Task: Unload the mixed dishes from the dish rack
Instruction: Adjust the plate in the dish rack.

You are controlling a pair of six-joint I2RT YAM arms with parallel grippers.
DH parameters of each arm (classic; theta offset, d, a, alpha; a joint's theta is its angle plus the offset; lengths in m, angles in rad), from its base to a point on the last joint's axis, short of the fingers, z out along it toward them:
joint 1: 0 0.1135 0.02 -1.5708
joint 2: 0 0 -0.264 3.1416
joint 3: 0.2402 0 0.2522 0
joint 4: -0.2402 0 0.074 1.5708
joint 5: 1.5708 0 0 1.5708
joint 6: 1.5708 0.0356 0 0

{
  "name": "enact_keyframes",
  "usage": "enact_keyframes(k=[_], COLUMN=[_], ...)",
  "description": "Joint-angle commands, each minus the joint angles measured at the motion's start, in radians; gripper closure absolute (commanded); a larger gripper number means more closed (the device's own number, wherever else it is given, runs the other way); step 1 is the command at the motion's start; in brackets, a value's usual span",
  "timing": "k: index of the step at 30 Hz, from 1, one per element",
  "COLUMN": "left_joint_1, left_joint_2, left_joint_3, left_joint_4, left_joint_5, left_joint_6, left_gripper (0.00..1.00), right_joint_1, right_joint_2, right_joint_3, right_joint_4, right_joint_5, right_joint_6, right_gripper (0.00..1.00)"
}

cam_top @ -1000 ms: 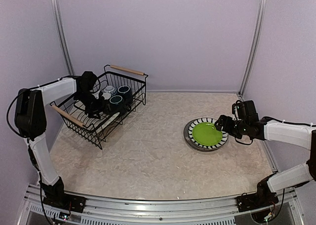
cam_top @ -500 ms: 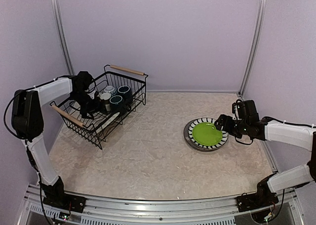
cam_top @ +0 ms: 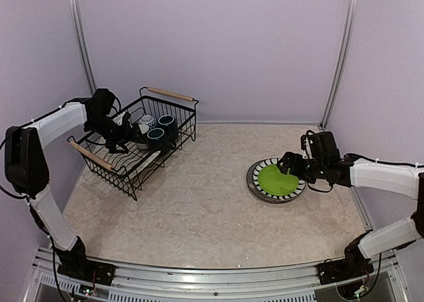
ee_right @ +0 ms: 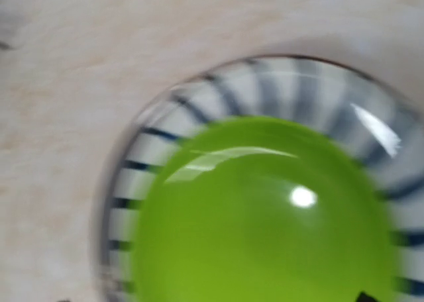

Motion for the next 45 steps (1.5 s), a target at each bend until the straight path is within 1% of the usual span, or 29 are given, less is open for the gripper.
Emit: enact_keyframes(k=[1, 5, 7, 8, 10, 12, 15, 18, 22, 24, 27, 29, 35, 40, 45], left_joint_1=[0.047, 0.066, 0.067, 0.067, 0.067, 0.066, 0.067, 0.070, 0.070, 0.069, 0.063, 0.055, 0.043, 0.038, 0.037], left_joint_2=[-0.050, -0.052, -0.051, -0.051, -0.049, -0.043, -0.021, 0.003, 0.002, 0.000, 0.017, 0.028, 0.051, 0.065, 0.068], left_joint_3=[-0.015, -0.018, -0.019, -0.019, -0.021, -0.017, 0.006, 0.021, 0.015, 0.012, 0.021, 0.024, 0.035, 0.044, 0.044], left_joint_4=[0.046, 0.050, 0.047, 0.044, 0.040, 0.029, -0.007, -0.027, -0.020, -0.019, -0.031, -0.036, -0.058, -0.065, -0.068], left_joint_5=[0.060, 0.081, 0.089, 0.087, 0.081, 0.073, 0.020, 0.018, 0.043, 0.052, 0.066, 0.067, 0.042, 0.045, 0.045], left_joint_6=[-0.049, -0.074, -0.077, -0.080, -0.086, -0.083, -0.080, -0.087, -0.091, -0.089, -0.087, -0.085, -0.076, -0.074, -0.073], left_gripper=[0.12, 0.10, 0.10, 0.10, 0.10, 0.10, 0.12, 0.14, 0.15, 0.17, 0.22, 0.24, 0.30, 0.38, 0.41], right_joint_1=[0.118, 0.227, 0.281, 0.303, 0.338, 0.366, 0.407, 0.437, 0.457, 0.464, 0.476, 0.489, 0.513, 0.525, 0.538], right_joint_2=[0.134, 0.344, 0.473, 0.535, 0.681, 0.778, 0.897, 1.000, 1.114, 1.165, 1.226, 1.246, 1.269, 1.279, 1.284], right_joint_3=[0.145, 0.277, 0.365, 0.421, 0.577, 0.680, 0.812, 0.927, 1.022, 1.085, 1.174, 1.202, 1.207, 1.196, 1.204], right_joint_4=[0.136, 0.373, 0.498, 0.534, 0.536, 0.562, 0.591, 0.597, 0.671, 0.665, 0.644, 0.630, 0.637, 0.660, 0.667], right_joint_5=[-0.034, -0.150, -0.206, -0.226, -0.245, -0.261, -0.259, -0.247, -0.261, -0.282, -0.297, -0.293, -0.287, -0.298, -0.299], right_joint_6=[0.060, 0.168, 0.216, 0.230, 0.245, 0.262, 0.272, 0.296, 0.352, 0.369, 0.382, 0.384, 0.406, 0.429, 0.425], right_gripper=[0.14, 0.24, 0.29, 0.31, 0.37, 0.41, 0.47, 0.57, 0.69, 0.73, 0.76, 0.79, 0.85, 0.93, 0.96])
